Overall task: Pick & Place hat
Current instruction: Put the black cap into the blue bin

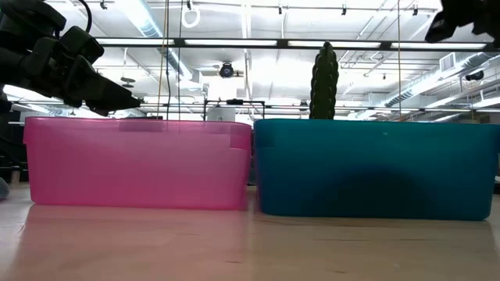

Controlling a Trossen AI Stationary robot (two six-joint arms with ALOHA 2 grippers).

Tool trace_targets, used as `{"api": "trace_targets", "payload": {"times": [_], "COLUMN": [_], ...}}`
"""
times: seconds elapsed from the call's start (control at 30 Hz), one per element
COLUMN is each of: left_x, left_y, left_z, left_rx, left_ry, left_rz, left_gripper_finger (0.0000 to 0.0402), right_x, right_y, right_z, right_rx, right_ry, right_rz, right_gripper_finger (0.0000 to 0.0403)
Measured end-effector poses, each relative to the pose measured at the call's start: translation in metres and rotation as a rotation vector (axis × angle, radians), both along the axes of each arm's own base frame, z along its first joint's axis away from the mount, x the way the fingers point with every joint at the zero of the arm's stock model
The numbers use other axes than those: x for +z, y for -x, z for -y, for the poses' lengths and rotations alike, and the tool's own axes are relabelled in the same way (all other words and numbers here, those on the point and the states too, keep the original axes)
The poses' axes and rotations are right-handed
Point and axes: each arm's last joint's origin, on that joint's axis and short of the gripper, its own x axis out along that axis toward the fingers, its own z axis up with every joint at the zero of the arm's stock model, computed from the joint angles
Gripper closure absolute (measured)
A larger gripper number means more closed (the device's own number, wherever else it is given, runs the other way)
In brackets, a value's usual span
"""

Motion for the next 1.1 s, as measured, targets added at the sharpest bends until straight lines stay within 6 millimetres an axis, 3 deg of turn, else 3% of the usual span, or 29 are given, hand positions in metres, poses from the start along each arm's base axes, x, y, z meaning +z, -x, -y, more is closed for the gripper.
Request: {"api": "trace_targets", "payload": {"times": [0.23, 0.8, 1.1], "left_x": [0.000, 0.000, 0.001], "left_y": [0.000, 0.000, 0.000], "left_z": [0.000, 0.000, 0.000], "left_rx": [-0.001, -0.001, 0.012], "left_ry": [-0.003, -0.003, 0.070], "left_rz": [-0.001, 0.004, 0.016], "left_gripper_finger": [0.0188, 0.0188, 0.0188], "right_x": [-0.011, -0.045, -0.048], "right_y": [-0.004, -0.014, -0.015], "right_z": [0.006, 0.018, 0.020], "right_rx": [-0.001, -0.205, -0.272], "right_ry": [-0.035, 0.005, -0.013], "right_rz": [-0.008, -0.368, -0.402], "right_gripper_finger": [0.0255, 0.0255, 0.0255]}}
